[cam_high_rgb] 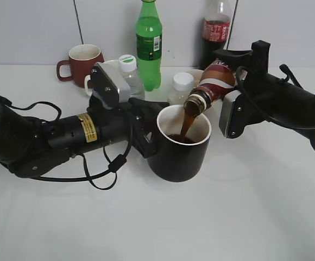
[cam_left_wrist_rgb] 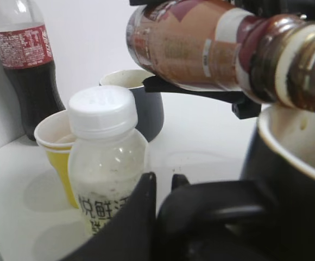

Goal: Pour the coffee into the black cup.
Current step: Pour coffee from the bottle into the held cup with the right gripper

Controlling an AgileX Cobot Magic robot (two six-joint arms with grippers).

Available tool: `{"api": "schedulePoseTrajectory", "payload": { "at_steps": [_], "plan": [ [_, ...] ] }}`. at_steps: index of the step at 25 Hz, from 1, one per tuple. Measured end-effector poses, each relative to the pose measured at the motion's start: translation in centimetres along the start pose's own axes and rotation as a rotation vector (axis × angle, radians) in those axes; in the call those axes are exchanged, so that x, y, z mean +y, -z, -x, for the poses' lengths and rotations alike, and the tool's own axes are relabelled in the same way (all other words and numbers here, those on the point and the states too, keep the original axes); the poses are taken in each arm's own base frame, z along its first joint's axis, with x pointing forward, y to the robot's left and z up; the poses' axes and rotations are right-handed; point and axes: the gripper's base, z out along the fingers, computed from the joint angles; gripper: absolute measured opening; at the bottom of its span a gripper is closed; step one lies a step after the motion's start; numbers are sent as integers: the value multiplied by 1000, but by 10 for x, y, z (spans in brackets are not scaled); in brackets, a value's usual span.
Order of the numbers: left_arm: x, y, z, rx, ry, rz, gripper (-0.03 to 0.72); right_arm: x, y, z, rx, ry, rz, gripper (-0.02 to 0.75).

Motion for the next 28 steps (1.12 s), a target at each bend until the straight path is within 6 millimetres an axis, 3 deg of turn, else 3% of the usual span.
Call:
{"api": "schedulePoseTrajectory", "payload": {
  "at_steps": [28],
  "plan": [
    [-1,0,-5,33,-5,-9,52,0,0,0,2,93,-1,505]
  ]
}}
